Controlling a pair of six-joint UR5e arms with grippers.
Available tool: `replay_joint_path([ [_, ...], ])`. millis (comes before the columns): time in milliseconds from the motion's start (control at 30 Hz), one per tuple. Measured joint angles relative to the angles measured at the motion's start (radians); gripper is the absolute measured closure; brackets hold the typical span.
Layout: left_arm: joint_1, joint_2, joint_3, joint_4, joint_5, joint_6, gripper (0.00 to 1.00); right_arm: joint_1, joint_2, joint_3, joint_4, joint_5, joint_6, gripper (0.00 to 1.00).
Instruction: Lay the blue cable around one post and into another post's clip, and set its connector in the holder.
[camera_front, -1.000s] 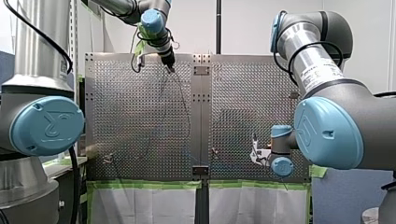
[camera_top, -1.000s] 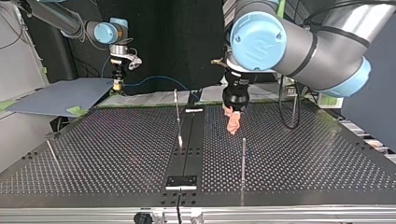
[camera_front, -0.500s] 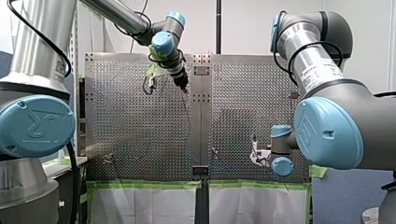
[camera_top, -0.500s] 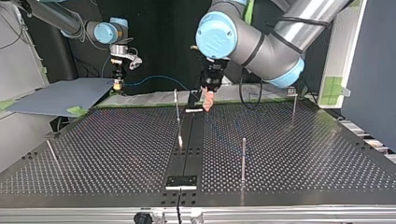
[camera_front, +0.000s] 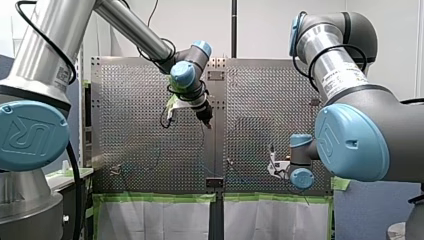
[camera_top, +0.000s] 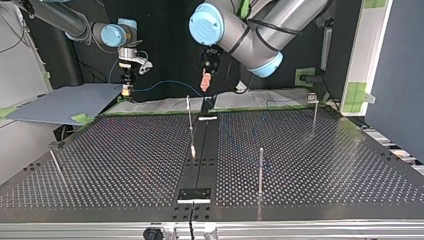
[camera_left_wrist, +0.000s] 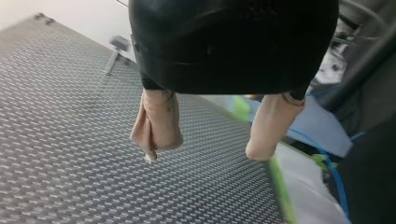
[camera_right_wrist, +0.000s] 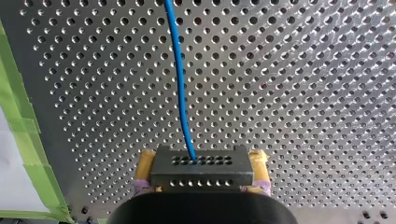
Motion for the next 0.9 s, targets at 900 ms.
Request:
replay_joint_path([
  [900,0.002,-0.158,-0.223,0.223,-0.020,0.058,0.00,0.035,-0.001,0.000,0.004,0.031,-0.026,1.00],
])
